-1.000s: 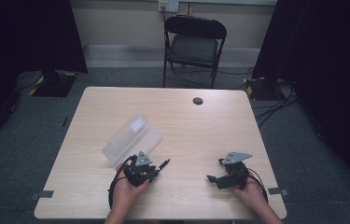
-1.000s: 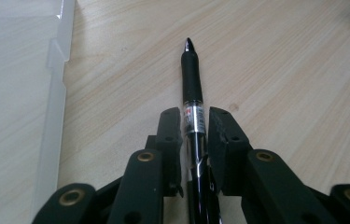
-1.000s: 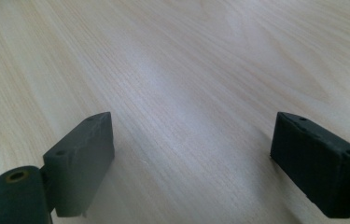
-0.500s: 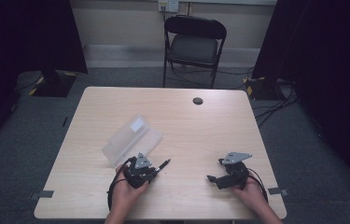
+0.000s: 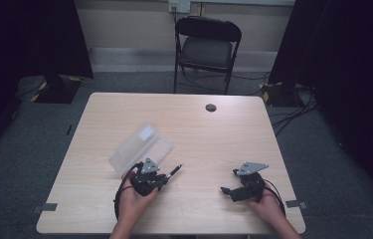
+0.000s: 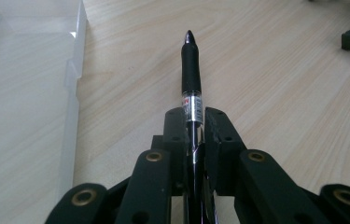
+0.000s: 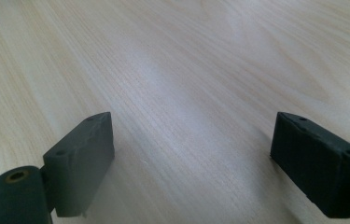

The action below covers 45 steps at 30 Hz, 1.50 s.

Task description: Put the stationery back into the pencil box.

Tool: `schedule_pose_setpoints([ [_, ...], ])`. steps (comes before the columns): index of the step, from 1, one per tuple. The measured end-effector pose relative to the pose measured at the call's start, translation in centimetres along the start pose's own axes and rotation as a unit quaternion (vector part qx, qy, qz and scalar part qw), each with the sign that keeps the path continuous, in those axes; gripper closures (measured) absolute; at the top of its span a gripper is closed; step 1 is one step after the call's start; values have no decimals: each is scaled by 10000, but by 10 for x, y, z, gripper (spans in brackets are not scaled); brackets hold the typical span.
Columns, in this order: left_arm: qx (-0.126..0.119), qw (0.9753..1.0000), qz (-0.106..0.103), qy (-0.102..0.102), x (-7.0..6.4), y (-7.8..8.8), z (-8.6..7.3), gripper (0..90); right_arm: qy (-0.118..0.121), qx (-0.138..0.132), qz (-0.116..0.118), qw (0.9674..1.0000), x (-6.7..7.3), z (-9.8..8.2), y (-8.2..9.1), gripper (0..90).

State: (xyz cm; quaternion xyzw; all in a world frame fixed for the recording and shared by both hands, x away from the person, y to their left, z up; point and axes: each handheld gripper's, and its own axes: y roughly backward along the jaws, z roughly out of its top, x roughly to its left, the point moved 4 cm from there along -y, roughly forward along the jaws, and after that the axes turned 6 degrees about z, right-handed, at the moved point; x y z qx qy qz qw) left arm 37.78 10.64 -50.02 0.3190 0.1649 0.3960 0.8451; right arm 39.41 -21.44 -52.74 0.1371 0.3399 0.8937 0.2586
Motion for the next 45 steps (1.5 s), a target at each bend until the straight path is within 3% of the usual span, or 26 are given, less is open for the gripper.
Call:
schedule_pose_setpoints([
  [2,-56,9999,-71,65,1,1,3,799,1,1,-1,10000,0,0,0,125],
  [5,-50,10000,-26,-1,4,4,7,798,2,1,3,10000,0,0,0,125],
  [8,-58,10000,13,64,6,6,11,798,-1,0,2,10000,0,0,0,125],
  [17,-78,9999,92,-53,12,12,21,798,8,2,9,10000,0,0,0,124],
  [21,-121,9999,81,61,15,12,24,798,8,2,7,10000,0,0,0,125],
  [23,-120,9999,74,12,19,12,25,798,8,2,8,10000,0,0,0,125],
  [26,-194,9997,93,140,22,12,28,798,8,2,9,10000,0,0,0,124],
  [29,-119,9998,89,96,27,14,30,798,8,3,9,10000,0,0,0,124],
  [30,-204,9995,83,206,27,14,31,798,7,2,8,10000,0,0,0,124],
  [31,-136,9998,97,108,30,15,31,798,5,1,9,10000,0,0,0,124],
  [32,-192,9995,105,212,30,14,32,798,8,2,9,10000,0,0,0,125],
  [35,-151,9997,137,127,35,16,34,798,7,2,8,10000,0,0,0,125],
  [36,-200,9994,122,245,35,16,35,798,8,2,8,10000,0,0,0,125],
  [40,-119,9996,172,178,40,16,36,798,8,1,9,10000,0,0,0,125],
  [45,-181,9993,165,280,44,15,39,798,10,4,9,10000,0,0,0,125],
])
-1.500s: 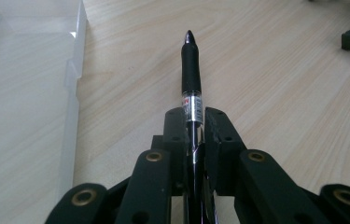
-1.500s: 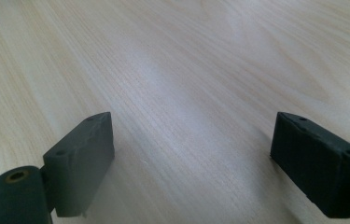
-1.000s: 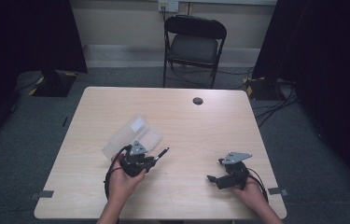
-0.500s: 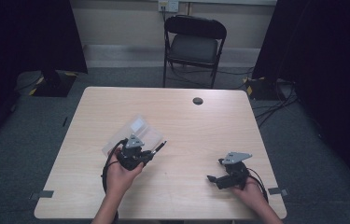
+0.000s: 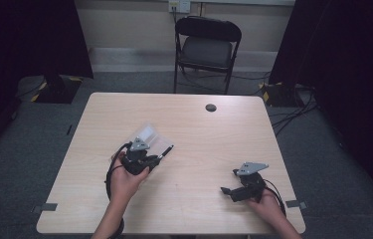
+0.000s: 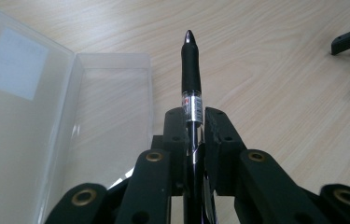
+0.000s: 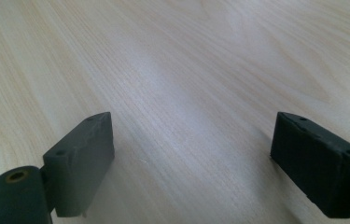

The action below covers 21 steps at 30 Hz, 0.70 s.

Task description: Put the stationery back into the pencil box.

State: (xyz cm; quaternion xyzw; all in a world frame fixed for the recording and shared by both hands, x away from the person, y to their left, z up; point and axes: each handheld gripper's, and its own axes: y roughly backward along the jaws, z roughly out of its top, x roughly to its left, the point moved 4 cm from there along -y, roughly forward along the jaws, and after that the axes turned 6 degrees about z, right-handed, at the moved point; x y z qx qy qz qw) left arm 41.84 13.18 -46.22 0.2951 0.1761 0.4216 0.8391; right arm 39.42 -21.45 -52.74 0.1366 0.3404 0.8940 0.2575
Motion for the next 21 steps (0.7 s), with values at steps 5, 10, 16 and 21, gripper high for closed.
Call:
schedule_pose_setpoints([
  [5,3,10000,21,-1,4,0,4,798,-3,-2,-1,10000,0,0,0,124],
  [10,-4,10000,53,37,10,0,7,798,-2,-2,-2,10000,0,0,0,125],
  [16,-17,9999,84,111,15,-1,9,798,-3,-3,0,10000,0,0,0,125],
  [21,-20,9998,96,188,17,-5,10,798,-1,-2,1,10000,0,0,0,125],
])
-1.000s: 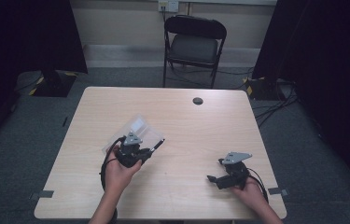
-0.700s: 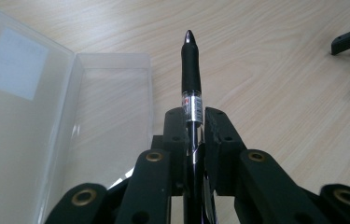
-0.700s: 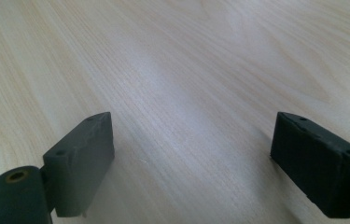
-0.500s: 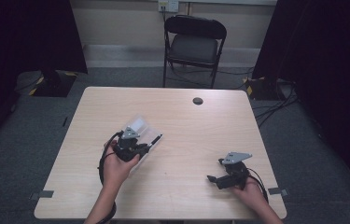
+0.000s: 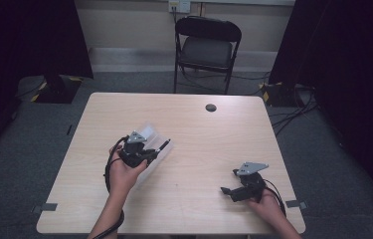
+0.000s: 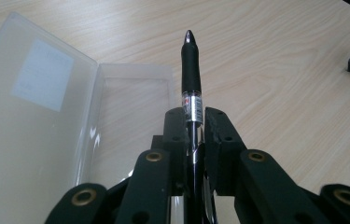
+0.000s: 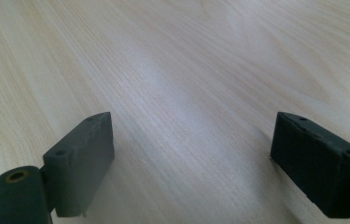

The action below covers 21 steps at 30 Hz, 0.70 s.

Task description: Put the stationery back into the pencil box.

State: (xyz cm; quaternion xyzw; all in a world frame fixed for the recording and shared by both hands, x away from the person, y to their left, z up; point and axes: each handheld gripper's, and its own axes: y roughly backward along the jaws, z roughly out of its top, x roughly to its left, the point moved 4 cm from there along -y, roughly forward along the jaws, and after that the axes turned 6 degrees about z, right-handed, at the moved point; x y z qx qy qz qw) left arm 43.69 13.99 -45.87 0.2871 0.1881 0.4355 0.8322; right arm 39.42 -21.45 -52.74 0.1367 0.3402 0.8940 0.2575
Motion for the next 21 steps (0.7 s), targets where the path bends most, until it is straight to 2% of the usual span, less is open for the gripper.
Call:
schedule_pose_setpoints([
  [1,50,10000,11,-76,2,0,0,798,-1,0,-2,10000,0,0,0,125],
  [2,5,10000,-8,-15,2,-1,1,798,0,0,-1,10000,0,0,0,125],
  [3,38,10000,-1,-60,3,-2,1,798,0,0,-2,10000,0,0,0,125],
  [4,-7,10000,0,19,3,-3,1,798,0,-1,1,10000,0,0,0,125],
  [7,14,10000,18,19,5,-5,3,798,-1,0,-2,10000,0,0,0,124],
  [8,53,9999,52,-68,7,-5,3,798,0,-1,-1,10000,0,0,0,125],
  [9,13,10000,71,35,7,-6,4,798,-1,-2,-2,10000,0,0,0,124],
  [10,29,10000,75,-8,9,-7,4,798,-1,0,0,10000,0,0,0,124],
  [11,21,9999,143,39,10,-8,4,798,1,-1,-2,10000,0,0,0,125],
  [15,67,9999,120,85,13,-13,2,798,-1,0,-1,10000,0,0,0,125],
  [21,81,9996,236,137,18,-19,-4,798,0,0,-1,10000,0,0,0,125],
])
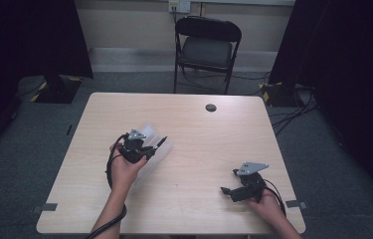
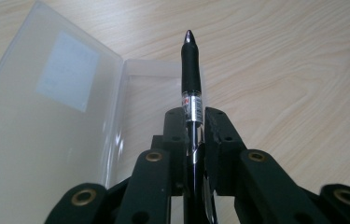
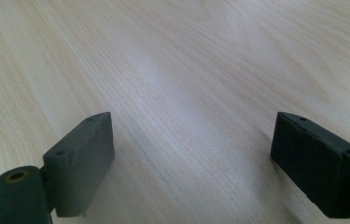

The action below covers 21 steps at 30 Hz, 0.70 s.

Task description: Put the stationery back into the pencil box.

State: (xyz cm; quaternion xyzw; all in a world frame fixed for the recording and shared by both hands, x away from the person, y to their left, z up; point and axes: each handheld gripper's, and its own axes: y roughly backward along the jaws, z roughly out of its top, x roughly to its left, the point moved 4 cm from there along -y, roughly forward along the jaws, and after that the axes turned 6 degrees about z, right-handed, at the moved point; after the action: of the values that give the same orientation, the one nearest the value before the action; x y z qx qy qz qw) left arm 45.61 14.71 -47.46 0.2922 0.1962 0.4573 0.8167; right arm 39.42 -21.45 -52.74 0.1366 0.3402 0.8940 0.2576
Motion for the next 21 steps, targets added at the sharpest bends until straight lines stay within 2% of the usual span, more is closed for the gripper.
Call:
schedule_pose_setpoints([
  [5,36,10000,67,20,3,-5,-5,798,-1,-3,2,10000,0,0,0,125],
  [10,44,10000,19,72,4,-10,-7,797,-2,-2,2,10000,0,0,0,125],
  [12,79,9999,72,55,4,-11,-7,798,-1,0,2,10000,0,0,0,124],
  [21,88,9999,49,107,5,-15,-11,798,-1,0,0,10000,0,0,0,125],
])
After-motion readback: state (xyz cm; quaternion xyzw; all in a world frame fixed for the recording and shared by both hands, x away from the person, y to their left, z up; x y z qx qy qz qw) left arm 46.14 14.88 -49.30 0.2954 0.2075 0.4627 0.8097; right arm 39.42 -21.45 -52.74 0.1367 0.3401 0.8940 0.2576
